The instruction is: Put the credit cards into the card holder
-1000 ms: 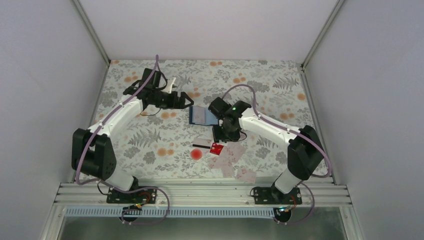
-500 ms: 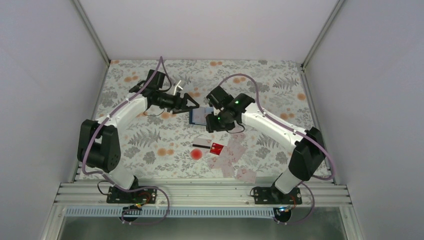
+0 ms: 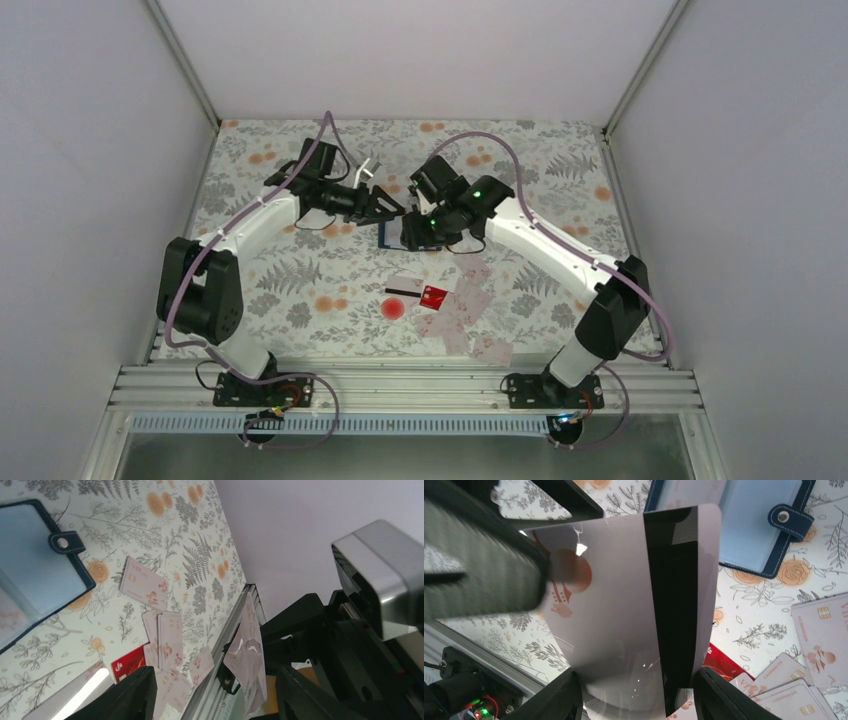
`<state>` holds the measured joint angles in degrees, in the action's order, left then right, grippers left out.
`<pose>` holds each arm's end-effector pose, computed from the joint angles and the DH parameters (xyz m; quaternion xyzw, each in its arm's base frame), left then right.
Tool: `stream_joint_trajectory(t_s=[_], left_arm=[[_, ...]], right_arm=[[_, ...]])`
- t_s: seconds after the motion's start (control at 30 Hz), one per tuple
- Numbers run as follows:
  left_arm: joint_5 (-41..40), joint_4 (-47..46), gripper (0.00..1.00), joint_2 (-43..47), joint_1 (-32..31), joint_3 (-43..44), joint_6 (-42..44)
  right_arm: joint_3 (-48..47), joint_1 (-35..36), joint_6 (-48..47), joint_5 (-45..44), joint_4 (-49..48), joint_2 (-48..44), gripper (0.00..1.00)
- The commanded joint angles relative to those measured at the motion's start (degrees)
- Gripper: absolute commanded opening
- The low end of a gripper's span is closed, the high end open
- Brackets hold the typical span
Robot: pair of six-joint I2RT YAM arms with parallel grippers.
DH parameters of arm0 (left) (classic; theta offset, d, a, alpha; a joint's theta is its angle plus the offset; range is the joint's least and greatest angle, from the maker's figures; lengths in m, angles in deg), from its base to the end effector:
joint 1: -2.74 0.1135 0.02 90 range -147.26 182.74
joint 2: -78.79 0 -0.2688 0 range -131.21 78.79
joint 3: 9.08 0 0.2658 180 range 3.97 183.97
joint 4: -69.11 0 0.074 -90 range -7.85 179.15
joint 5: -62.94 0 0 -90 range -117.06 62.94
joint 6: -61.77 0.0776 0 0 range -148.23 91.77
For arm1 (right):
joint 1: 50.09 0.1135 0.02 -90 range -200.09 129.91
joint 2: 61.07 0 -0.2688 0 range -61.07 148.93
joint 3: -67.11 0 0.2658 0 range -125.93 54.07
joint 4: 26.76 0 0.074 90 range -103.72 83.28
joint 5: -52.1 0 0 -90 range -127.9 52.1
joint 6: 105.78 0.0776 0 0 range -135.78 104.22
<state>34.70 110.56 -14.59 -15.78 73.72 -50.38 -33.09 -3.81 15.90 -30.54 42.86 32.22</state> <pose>0.3246 -0.1808 0.2457 0.1412 0.8164 -0.5521 0.0931 0.2475 0.2732 0.2797 -0.1382 0.9600 0.1966 0.1438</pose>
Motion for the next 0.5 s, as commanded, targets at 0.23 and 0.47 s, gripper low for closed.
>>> stream_joint_trajectory(t_s=[0.23,0.47], left_arm=[[1.74,-5.30,0.20,-1.44,-2.17,2.84,-4.94],[1.54,-5.10,0.02,-1.84,-2.22,4.61,-5.77]], right_arm=[[-5.79,0.61,0.05,-0.64,0.48,3.72,0.53],[-8.40,0.58,0.33,-1.08,1.48,4.70,0.66]])
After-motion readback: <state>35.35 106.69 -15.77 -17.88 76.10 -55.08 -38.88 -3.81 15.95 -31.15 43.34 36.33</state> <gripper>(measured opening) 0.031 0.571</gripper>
